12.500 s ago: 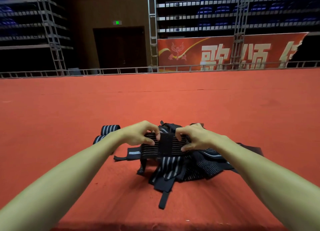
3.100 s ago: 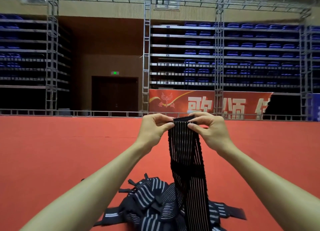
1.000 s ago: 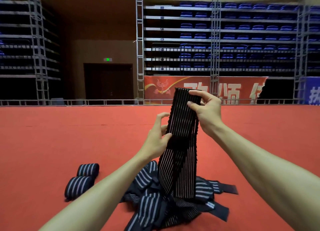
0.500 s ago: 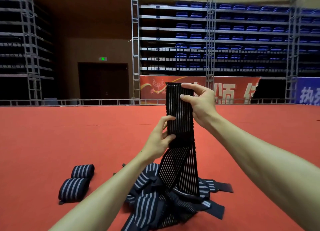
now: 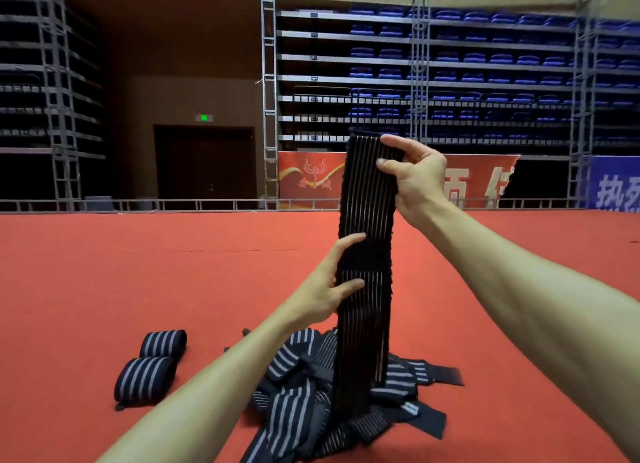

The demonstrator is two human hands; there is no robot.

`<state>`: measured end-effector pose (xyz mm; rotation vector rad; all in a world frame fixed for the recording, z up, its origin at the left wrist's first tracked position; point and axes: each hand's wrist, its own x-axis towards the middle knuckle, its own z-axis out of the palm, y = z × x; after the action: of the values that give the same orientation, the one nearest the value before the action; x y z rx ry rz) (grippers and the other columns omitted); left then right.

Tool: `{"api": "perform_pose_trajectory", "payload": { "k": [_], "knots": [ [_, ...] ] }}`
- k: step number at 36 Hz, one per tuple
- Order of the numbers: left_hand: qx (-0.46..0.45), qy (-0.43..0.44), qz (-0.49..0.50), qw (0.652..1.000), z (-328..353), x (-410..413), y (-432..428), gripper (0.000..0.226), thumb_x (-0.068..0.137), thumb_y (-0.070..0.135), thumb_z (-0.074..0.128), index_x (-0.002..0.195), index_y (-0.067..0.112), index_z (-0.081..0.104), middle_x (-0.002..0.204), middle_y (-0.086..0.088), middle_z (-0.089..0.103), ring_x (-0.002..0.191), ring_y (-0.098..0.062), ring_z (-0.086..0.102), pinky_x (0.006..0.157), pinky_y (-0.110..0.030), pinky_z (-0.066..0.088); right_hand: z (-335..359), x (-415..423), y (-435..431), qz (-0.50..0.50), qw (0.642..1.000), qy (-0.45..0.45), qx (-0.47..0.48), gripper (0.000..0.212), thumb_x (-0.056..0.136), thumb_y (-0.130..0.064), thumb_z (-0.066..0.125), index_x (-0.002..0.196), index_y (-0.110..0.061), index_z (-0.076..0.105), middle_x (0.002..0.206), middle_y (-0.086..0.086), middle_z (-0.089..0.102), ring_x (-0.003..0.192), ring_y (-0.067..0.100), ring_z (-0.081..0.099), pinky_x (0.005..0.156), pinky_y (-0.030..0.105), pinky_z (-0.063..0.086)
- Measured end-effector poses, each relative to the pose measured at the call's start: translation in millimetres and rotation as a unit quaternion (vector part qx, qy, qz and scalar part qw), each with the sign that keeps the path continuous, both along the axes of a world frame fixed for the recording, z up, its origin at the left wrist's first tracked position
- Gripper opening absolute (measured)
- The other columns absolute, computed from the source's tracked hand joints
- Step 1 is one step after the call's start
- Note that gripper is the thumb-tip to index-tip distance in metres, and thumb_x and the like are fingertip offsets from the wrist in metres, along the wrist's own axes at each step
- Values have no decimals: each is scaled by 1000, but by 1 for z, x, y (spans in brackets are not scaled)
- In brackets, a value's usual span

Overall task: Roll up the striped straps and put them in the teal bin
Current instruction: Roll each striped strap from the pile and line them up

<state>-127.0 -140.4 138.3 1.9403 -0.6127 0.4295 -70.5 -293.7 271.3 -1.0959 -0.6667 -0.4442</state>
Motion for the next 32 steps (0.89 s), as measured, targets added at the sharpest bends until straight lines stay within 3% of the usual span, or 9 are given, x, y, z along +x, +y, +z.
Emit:
{"api": "perform_pose_trajectory", "payload": {
  "k": [4, 7, 13, 15, 17, 19, 22, 28, 32],
  "knots": [
    [33, -34, 19, 999, -14, 2, 1, 76, 96, 11, 62, 146, 52, 23, 158, 11, 30, 144, -5, 32, 121, -42, 28, -1, 4, 3, -11, 1000, 2, -9, 33, 79, 13, 69, 90, -17, 76, 111, 21, 69, 99, 35, 71, 87, 50, 59],
    [50, -50, 24, 997, -23, 1, 1, 80, 96, 14, 64, 147, 51, 16, 159, 18, 19, 148, 1, 17, 124, -35, 16, -5, 7, 6, -14, 1000, 5, -6, 36, 77, 15, 69, 88, -19, 77, 113, 23, 69, 101, 37, 69, 88, 51, 58],
    [72, -45, 45, 995, -36, 1, 10, 83, 95, 20, 66, 147, 52, 10, 160, 23, 9, 146, 10, 7, 124, -31, 10, -8, 12, 6, -25, 1000, 8, -2, 38, 77, 15, 69, 85, -21, 79, 110, 17, 71, 102, 34, 70, 90, 50, 58],
    [74, -29, 43, 996, -42, -1, 13, 84, 95, 27, 66, 148, 55, 8, 161, 25, 8, 148, 5, 13, 123, -37, 14, -7, 10, 5, -15, 1000, 13, 6, 37, 80, 18, 66, 90, -16, 76, 107, 17, 71, 95, 33, 72, 85, 48, 60],
    [64, -8, 39, 997, -47, -3, 15, 86, 91, 30, 64, 150, 57, 7, 164, 15, 12, 150, -16, 25, 121, -51, 25, -6, 9, 4, -10, 1000, 12, 10, 36, 81, 19, 64, 92, -13, 75, 105, 17, 71, 90, 31, 73, 83, 47, 60],
    [59, 6, 34, 998, -50, -3, 19, 91, 90, 16, 61, 149, 59, 7, 164, 3, 18, 146, -26, 33, 116, -56, 32, -7, 10, 5, -14, 1000, 10, 11, 36, 81, 19, 64, 92, -13, 75, 107, 17, 71, 92, 31, 73, 84, 47, 60],
    [64, 7, 26, 998, -53, -4, 23, 95, 93, 2, 61, 149, 59, 9, 162, -3, 25, 141, -26, 41, 112, -54, 39, -9, 13, 6, -18, 1000, 14, 9, 35, 80, 18, 66, 93, -13, 76, 112, 18, 70, 96, 32, 72, 85, 46, 60],
    [57, 7, 41, 998, -56, -2, 27, 95, 91, 8, 68, 142, 67, 15, 158, -9, 33, 133, -27, 51, 107, -52, 46, -9, 19, 11, -29, 1000, 3, 2, 39, 77, 15, 70, 86, -22, 78, 111, 14, 71, 105, 31, 69, 90, 47, 58],
    [67, -5, 51, 996, -61, -1, 28, 94, 90, 13, 71, 141, 68, 14, 162, 15, 23, 131, -16, 53, 109, -42, 46, -10, 19, 14, -28, 1000, -4, -4, 39, 76, 14, 70, 83, -24, 79, 111, 14, 71, 108, 32, 68, 92, 48, 57]
  ]
}}
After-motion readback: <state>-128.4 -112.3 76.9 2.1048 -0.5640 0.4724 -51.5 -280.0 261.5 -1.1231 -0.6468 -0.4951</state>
